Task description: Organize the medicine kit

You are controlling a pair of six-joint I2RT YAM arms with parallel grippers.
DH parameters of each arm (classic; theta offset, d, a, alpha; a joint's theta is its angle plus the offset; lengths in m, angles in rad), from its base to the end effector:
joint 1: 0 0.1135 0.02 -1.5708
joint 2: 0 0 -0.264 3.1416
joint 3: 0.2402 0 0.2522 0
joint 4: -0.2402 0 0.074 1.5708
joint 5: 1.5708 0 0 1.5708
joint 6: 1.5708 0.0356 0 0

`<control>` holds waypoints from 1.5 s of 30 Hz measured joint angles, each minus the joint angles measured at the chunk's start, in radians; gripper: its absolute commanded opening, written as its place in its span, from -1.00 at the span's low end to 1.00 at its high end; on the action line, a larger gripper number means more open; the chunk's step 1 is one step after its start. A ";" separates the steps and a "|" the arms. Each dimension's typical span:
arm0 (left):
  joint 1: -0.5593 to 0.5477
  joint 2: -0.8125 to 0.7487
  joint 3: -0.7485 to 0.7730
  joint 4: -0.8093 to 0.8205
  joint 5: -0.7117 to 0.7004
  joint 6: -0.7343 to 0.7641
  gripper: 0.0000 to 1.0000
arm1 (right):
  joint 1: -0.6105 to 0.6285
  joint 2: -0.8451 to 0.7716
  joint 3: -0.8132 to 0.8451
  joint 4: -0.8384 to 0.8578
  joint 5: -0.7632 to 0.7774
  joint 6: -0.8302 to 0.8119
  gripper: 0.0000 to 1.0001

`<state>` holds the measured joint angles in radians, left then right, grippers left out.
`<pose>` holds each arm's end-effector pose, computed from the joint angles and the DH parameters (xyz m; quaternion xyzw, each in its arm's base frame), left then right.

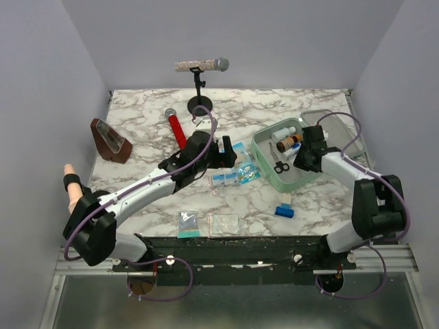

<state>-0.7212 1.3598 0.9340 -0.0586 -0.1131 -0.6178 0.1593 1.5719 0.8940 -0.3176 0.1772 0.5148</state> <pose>0.2350 -0.2013 0.2742 0.0150 0.8551 -0.2823 0.4347 0.3051 0.0427 0.1791 0.1936 0.9357 0.0134 0.2947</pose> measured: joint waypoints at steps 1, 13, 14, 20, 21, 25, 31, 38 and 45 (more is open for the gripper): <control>0.000 -0.003 -0.002 -0.001 -0.003 0.000 0.98 | 0.006 -0.033 -0.011 0.000 -0.004 -0.004 -0.59; 0.001 -0.088 -0.063 -0.020 -0.034 -0.012 0.98 | 0.204 -0.230 -0.019 0.000 -0.040 -0.018 -0.48; 0.006 -0.098 -0.066 -0.027 -0.038 -0.021 0.98 | 0.220 -0.224 -0.030 -0.001 -0.040 -0.017 -0.48; 0.052 -0.187 -0.169 -0.036 -0.040 -0.092 0.98 | 0.243 -0.192 -0.090 -0.039 -0.040 -0.007 -0.48; 0.058 -0.207 -0.194 -0.034 -0.040 -0.100 0.98 | 0.243 -0.189 -0.090 -0.043 -0.040 -0.007 -0.48; 0.061 -0.270 -0.267 -0.033 -0.042 -0.131 0.98 | 0.260 -0.170 -0.077 -0.045 -0.036 -0.004 -0.49; 0.061 -0.277 -0.273 -0.033 -0.043 -0.152 0.98 | 0.335 -0.080 0.018 -0.054 -0.041 0.012 -0.48; 0.061 -0.277 -0.273 -0.039 -0.053 -0.162 0.98 | 0.380 0.035 0.158 -0.079 -0.053 0.032 -0.47; 0.071 -0.251 -0.272 -0.048 -0.075 -0.205 0.98 | 0.384 0.097 0.253 -0.107 -0.064 0.045 -0.47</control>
<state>-0.6506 1.1091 0.6621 -0.1070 -0.1883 -0.8227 0.5434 1.6691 1.1469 -0.4248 0.1131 0.5598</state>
